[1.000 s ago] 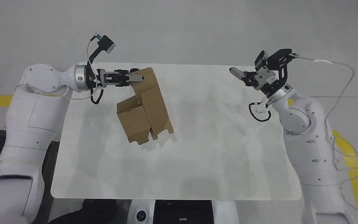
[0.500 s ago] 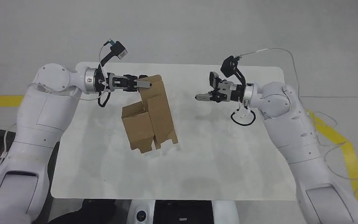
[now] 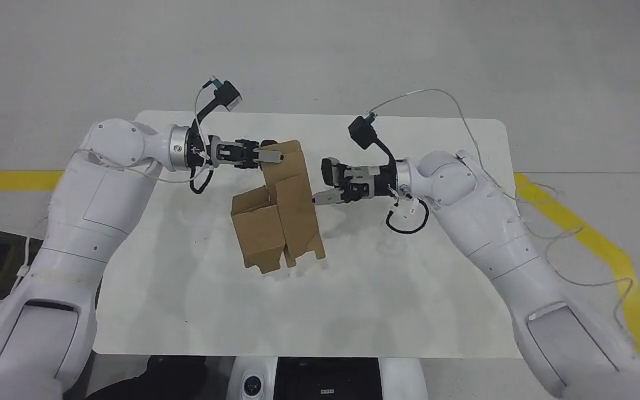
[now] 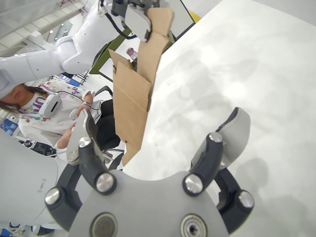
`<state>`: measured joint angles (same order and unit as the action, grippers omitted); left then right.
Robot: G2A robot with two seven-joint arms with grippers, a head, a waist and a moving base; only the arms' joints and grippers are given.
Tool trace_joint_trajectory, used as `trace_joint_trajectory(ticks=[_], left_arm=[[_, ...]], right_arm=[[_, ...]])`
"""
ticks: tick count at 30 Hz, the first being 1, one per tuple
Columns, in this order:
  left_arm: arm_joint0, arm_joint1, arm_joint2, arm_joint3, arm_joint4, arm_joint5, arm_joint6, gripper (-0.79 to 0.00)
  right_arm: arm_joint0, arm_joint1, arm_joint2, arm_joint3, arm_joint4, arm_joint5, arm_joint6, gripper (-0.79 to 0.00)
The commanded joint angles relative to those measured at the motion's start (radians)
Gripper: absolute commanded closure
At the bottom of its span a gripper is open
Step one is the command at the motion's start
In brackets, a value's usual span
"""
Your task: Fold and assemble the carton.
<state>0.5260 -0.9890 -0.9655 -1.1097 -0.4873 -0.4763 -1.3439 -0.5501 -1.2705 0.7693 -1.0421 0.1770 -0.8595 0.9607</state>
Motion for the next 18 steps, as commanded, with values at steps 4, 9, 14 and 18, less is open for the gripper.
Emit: trace_joint_trajectory(ticks=[4,9,14,18], left_arm=[[-0.002,-0.004,0.006,-0.004,-0.007,-0.002,0.002,0.000],[-0.001,-0.004,0.005,-0.006,-0.022,-0.005,0.005,0.000],[0.005,-0.003,0.003,-0.019,-0.036,-0.002,0.002,0.000],[0.011,0.001,0.003,-0.035,-0.042,0.005,-0.005,0.000]], right_arm=[[0.032,-0.007,-0.085,0.027,0.050,-0.004,-0.004,-0.717],[0.063,-0.011,-0.168,0.031,0.112,-0.002,-0.002,-0.323],[0.092,-0.011,-0.232,0.049,0.168,-0.012,-0.012,-0.212],[0.113,-0.009,-0.277,0.059,0.210,-0.023,-0.023,-0.105]])
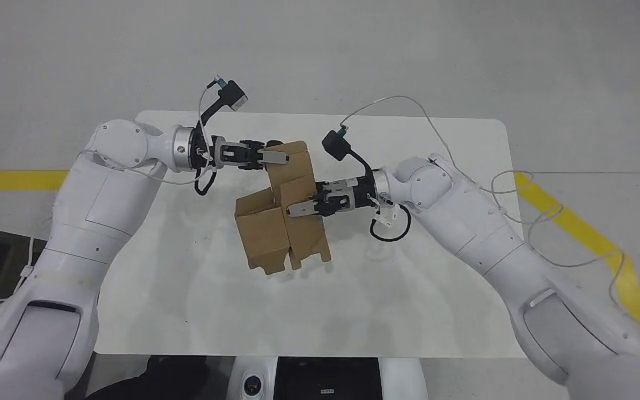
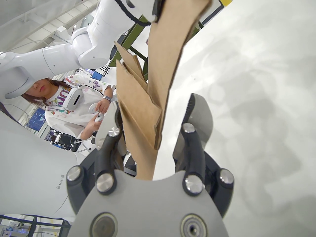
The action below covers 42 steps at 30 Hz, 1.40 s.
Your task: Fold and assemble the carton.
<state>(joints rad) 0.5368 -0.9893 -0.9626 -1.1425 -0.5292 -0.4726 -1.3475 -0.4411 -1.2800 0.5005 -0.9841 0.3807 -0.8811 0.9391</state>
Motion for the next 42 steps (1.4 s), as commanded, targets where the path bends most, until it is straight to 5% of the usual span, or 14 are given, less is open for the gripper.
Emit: trace_joint_trajectory(ticks=[1,4,11,12,13,14,29,42], left_arm=[[0.001,0.002,0.000,-0.003,-0.003,0.002,-0.002,0.000],[0.003,0.004,0.000,-0.006,-0.013,0.008,-0.008,0.000],[0.004,0.008,0.006,-0.017,-0.029,0.017,-0.017,0.000],[0.003,0.009,0.006,-0.019,-0.031,0.017,-0.017,-0.169],[0.002,0.010,0.004,-0.019,-0.037,0.016,-0.016,-0.554],[0.001,0.011,0.002,-0.019,-0.043,0.015,-0.015,-0.785],[0.007,0.030,-0.083,0.077,-0.057,-0.050,0.050,-0.785],[0.111,0.041,-0.086,-0.030,-0.014,-0.058,0.058,-0.785]], right_arm=[[0.008,0.001,-0.018,0.003,0.016,-0.005,-0.005,-0.068],[0.021,0.003,-0.050,0.011,0.049,-0.021,-0.021,0.000],[0.047,0.011,-0.119,0.011,0.108,-0.041,-0.041,0.000],[0.050,0.012,-0.125,0.011,0.112,-0.043,-0.043,0.000],[0.055,0.014,-0.137,0.013,0.122,-0.046,-0.046,0.000],[0.059,0.015,-0.145,0.016,0.128,-0.047,-0.047,0.000],[0.058,0.036,-0.114,0.137,0.319,-0.078,-0.078,0.000],[0.024,0.022,-0.015,0.220,0.303,-0.078,-0.192,0.000]])
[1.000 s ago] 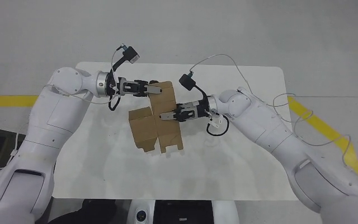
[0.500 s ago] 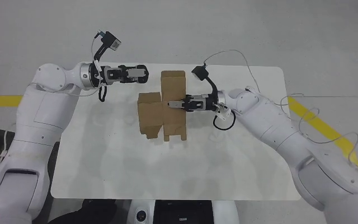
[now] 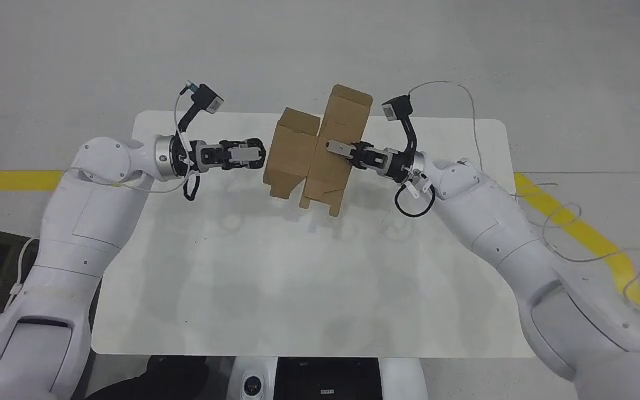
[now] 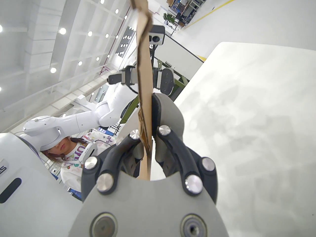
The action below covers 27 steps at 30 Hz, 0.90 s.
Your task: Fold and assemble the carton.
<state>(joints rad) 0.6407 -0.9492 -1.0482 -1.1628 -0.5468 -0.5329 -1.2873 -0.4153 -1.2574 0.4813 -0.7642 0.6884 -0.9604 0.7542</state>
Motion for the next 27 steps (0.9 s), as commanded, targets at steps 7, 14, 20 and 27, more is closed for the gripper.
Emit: trace_joint_trajectory(ticks=[7,14,20,27], left_arm=[[0.041,0.004,0.005,-0.061,0.027,0.003,-0.002,-0.785],[0.046,-0.001,0.022,-0.060,0.061,-0.012,0.012,-0.643],[0.041,-0.006,0.027,-0.053,0.065,-0.012,0.014,-0.268],[0.034,-0.013,0.035,-0.039,0.066,0.004,0.022,-0.148]], right_arm=[[-0.026,-0.007,0.042,-0.014,-0.039,0.007,-0.032,0.000],[-0.045,-0.012,0.077,-0.023,-0.052,0.010,-0.019,0.000],[-0.056,-0.017,0.103,-0.022,-0.058,0.014,-0.002,0.000],[-0.063,-0.026,0.130,-0.017,-0.071,0.016,0.014,0.000]])
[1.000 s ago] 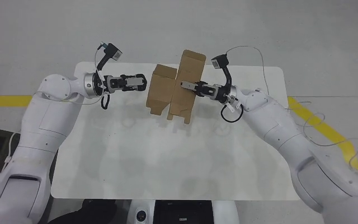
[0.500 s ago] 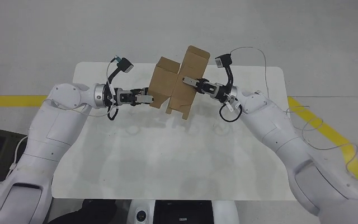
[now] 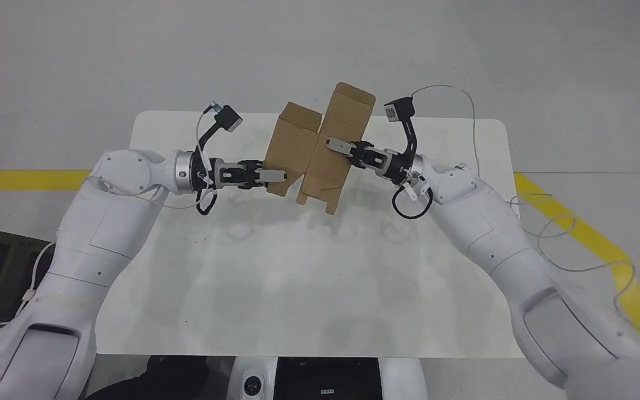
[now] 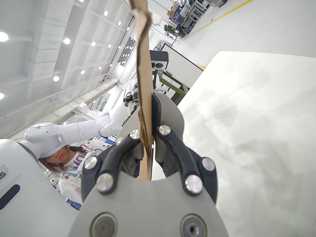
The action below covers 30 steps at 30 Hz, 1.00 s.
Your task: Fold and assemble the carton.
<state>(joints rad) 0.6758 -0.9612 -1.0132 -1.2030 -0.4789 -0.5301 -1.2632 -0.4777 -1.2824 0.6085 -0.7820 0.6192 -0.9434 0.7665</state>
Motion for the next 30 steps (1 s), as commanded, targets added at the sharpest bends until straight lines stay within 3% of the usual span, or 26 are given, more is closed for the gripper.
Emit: trace_joint_trajectory(ticks=[1,4,6,7,8,9,16,22,30], left_arm=[[-0.002,-0.001,0.001,0.003,-0.005,0.004,-0.004,-0.111],[-0.005,-0.003,0.000,0.010,-0.015,0.013,-0.013,-0.006],[-0.007,-0.004,0.000,0.016,-0.020,0.020,-0.016,0.000],[-0.008,-0.005,0.000,0.018,-0.022,0.024,-0.016,0.000],[-0.009,-0.005,0.000,0.021,-0.023,0.028,-0.016,0.000],[-0.009,-0.006,0.001,0.023,-0.029,0.034,-0.018,0.000],[-0.032,-0.003,-0.019,0.043,-0.034,0.080,-0.061,0.000],[-0.050,0.009,-0.052,0.039,-0.039,0.129,-0.144,0.000],[-0.049,0.033,-0.045,-0.051,0.013,0.236,-0.263,0.000]], right_arm=[[-0.002,-0.002,0.007,0.002,-0.003,0.000,0.002,0.000],[-0.005,-0.005,0.018,0.004,-0.008,0.003,0.007,0.000],[-0.008,-0.007,0.025,0.004,-0.009,0.003,0.011,0.000],[-0.009,-0.008,0.029,0.004,-0.009,0.004,0.014,-0.114],[-0.010,-0.009,0.033,0.004,-0.009,0.004,0.015,-0.357],[-0.010,-0.010,0.037,0.006,-0.012,0.004,0.017,-0.785],[-0.012,0.003,0.095,0.047,-0.035,-0.011,0.017,-0.785],[-0.001,0.038,0.147,0.063,-0.154,0.036,0.050,-0.785],[-0.040,0.084,0.202,-0.007,-0.177,0.148,0.220,-0.785]])
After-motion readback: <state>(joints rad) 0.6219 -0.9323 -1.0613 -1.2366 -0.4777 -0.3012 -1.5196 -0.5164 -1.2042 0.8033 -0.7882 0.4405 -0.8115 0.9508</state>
